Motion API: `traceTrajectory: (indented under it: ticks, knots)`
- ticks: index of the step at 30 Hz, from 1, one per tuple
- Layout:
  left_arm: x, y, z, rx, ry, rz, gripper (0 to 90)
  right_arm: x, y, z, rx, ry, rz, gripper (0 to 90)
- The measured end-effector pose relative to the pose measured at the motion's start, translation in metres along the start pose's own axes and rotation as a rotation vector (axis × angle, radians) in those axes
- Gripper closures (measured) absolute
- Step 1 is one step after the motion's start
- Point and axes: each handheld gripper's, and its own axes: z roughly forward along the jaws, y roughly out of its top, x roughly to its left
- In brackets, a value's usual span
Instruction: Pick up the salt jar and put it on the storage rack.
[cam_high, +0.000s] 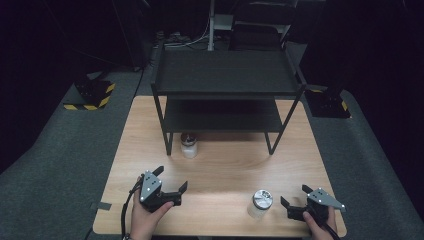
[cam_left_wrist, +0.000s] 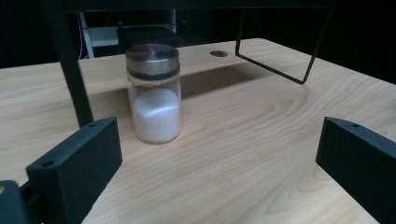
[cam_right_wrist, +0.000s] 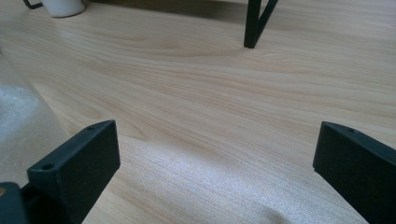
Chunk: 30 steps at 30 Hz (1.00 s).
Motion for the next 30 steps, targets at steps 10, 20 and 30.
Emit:
traceTrajectory:
  ticks: [10,20,30]
  knots:
    - [-0.001,-0.003,0.047,0.013,0.039,-0.004,0.6,0.0,-0.001,0.0,-0.005,-0.005,0.008,0.3]
    - [0.005,-0.002,0.085,0.041,0.087,-0.038,1.0,0.0,-0.001,0.0,-0.004,-0.001,0.007,0.3]
    - [0.005,0.004,0.123,0.045,0.14,-0.036,1.9,-0.001,-0.002,-0.001,-0.011,0.004,0.012,0.2]
